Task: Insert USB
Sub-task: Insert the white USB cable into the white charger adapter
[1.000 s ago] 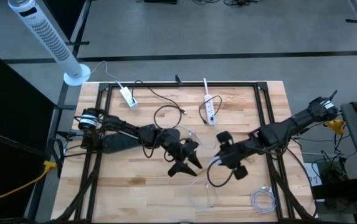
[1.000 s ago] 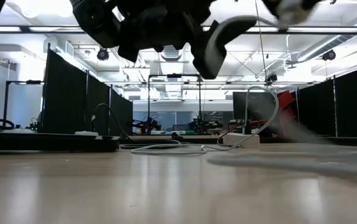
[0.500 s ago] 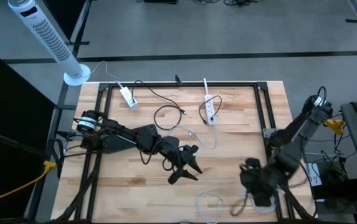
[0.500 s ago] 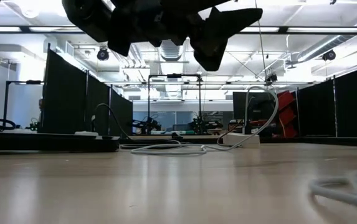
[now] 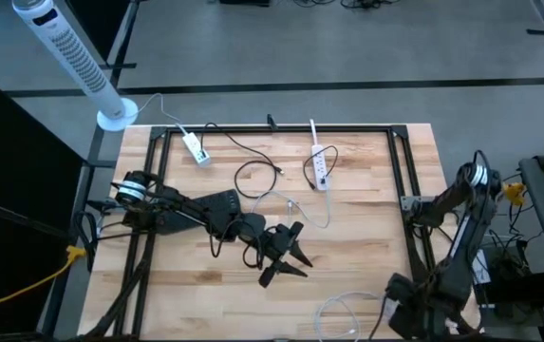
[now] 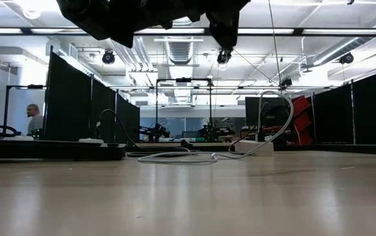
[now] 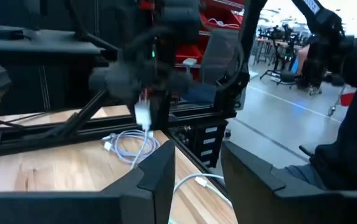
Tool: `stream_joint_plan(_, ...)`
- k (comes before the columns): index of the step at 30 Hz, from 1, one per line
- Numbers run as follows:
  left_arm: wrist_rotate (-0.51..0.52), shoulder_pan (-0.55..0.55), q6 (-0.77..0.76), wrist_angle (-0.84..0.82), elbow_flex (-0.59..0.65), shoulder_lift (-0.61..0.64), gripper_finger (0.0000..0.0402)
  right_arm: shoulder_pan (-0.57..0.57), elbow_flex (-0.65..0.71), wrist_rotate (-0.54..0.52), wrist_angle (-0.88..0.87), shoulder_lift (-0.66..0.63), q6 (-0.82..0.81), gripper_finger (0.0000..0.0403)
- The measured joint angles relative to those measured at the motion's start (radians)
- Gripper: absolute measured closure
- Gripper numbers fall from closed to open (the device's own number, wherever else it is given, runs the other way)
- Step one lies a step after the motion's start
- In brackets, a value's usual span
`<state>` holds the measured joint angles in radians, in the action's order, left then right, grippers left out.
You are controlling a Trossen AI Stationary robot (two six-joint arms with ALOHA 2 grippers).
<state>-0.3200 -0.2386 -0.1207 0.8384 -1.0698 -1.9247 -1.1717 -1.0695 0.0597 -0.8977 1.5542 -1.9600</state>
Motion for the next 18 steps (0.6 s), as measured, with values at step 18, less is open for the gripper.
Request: stream_joint_plan(18,0.0,-0.007,-0.016,-0.15,0.001,-0.002,0.029,0.236,0.002,-0.25,-0.312,0.032,0.303,0.0262)
